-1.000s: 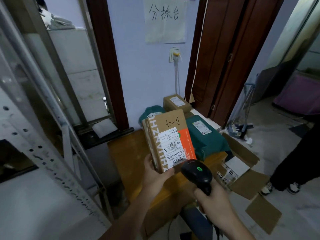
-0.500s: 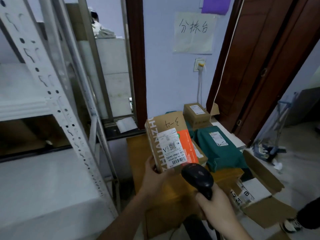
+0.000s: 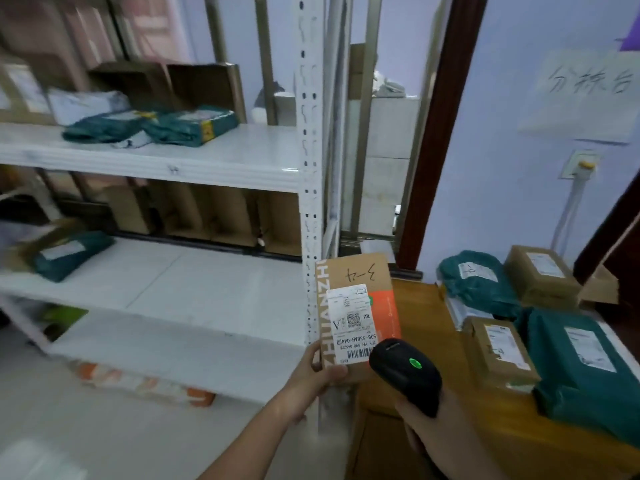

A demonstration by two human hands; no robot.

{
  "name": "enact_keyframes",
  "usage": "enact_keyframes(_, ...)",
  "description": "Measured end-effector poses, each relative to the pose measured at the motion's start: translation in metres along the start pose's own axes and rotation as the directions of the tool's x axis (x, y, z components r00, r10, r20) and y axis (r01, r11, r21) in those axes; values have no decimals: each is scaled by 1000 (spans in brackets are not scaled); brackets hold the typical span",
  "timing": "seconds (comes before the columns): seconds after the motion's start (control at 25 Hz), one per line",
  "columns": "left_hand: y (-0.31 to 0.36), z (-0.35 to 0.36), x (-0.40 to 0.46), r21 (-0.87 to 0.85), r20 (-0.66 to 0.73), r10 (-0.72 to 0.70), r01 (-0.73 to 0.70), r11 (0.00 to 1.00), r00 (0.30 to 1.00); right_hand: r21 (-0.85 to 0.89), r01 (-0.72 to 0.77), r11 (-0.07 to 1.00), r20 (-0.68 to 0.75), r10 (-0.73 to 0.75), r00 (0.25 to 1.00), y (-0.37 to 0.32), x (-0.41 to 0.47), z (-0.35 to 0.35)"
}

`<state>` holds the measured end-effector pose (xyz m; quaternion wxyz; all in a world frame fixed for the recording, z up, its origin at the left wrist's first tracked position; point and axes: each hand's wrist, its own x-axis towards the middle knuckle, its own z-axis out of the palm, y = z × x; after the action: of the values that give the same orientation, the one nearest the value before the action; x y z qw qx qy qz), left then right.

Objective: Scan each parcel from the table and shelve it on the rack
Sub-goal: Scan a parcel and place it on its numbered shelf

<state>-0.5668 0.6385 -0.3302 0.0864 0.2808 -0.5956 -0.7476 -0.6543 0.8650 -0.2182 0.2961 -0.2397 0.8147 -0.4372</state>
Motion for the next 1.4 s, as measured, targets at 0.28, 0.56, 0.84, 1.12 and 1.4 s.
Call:
enact_keyframes(0.28,1,-124,-87,-32,-294,53,-66,997,954,-135,187,973,147,-167,975,-64,19,105)
enact_keyframes(0.56,10,-259,-160,-100,-568,82,-168,981,819,-127,314,941,311,-263,913,-144,22,228)
enact_keyframes(0.84,16,-362,-183,-207,-730,48,-288,935,682,-38,366,930,397,-322,859,-206,40,329)
enact_keyframes(1.12,25,-467,-160,-235,-783,4,-302,924,622,13,368,930,467,-331,820,-259,107,422)
enact_keyframes(1.4,36,-572,-135,-270,-787,-69,-242,932,613,-57,314,948,465,-253,848,-310,184,509)
